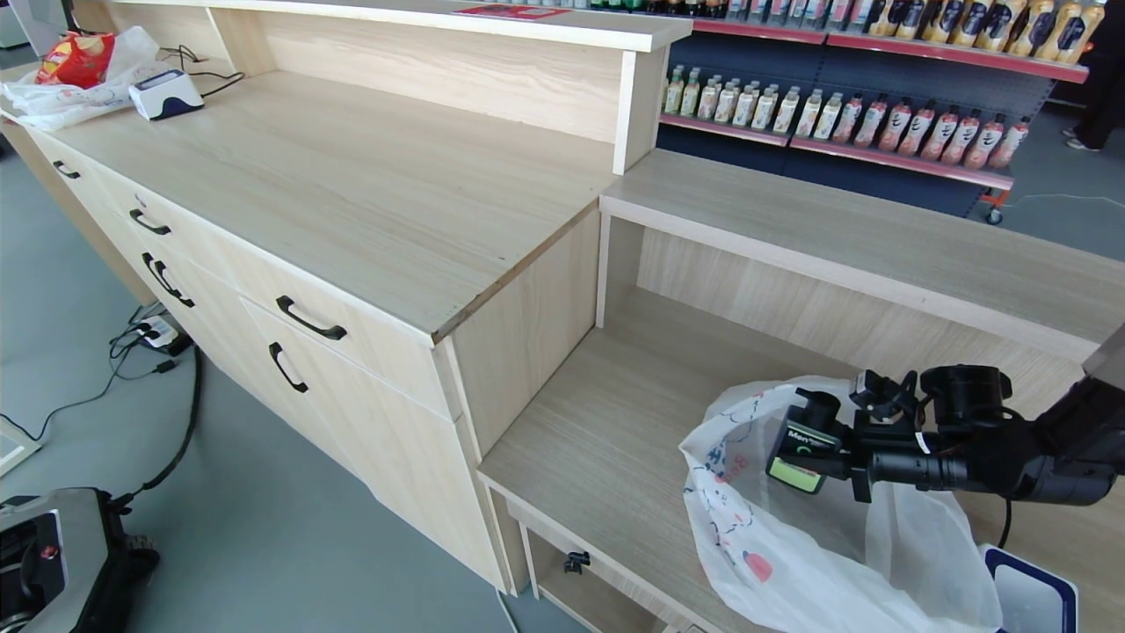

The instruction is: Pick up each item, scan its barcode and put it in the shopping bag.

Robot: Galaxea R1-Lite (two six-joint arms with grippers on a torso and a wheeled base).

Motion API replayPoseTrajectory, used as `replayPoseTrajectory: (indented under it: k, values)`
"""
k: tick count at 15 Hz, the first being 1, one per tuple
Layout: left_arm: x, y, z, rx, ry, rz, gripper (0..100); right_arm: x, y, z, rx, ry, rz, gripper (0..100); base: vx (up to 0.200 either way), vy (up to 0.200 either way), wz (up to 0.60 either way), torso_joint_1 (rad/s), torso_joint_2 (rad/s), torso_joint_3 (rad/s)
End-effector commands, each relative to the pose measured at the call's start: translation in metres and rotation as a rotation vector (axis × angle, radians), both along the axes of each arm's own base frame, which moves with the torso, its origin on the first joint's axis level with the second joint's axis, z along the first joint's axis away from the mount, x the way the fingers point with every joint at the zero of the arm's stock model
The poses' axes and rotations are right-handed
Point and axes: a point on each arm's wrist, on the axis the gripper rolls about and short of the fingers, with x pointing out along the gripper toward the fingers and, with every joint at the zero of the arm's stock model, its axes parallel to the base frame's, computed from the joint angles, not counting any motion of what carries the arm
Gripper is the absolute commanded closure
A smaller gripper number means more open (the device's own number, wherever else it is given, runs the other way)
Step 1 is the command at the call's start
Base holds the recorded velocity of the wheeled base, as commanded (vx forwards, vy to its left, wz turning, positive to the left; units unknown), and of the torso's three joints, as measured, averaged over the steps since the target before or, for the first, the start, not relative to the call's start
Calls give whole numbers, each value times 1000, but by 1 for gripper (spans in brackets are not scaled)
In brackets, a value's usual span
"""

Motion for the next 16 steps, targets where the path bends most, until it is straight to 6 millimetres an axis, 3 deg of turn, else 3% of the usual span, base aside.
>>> replayPoseTrajectory:
  k: [1,6,7,11,13,15,16]
  values:
    - [0,0,0,-1,-1,0,0,1,0,0,0,-3,0,100,0,0,0,0,0,0]
    - [0,0,0,-1,-1,1,0,0,-1,1,-3,-1,-5,100,0,0,0,0,0,0]
    - [0,0,0,-1,-1,1,0,0,-1,1,-3,-3,-4,0,0,0,0,0,0,0]
    - [0,0,0,-1,-1,1,0,-1,-1,4,-3,-9,-2,0,0,0,0,0,0,0]
    - [0,0,0,-1,-1,1,0,-2,-1,15,-5,-42,-1,0,0,0,0,0,0,0]
    - [0,0,0,-1,-1,0,0,-5,1,45,-14,-117,0,0,0,0,0,0,0,0]
    - [0,0,0,-1,1,0,0,-13,3,71,-13,-162,-2,0,0,0,0,0,0,0]
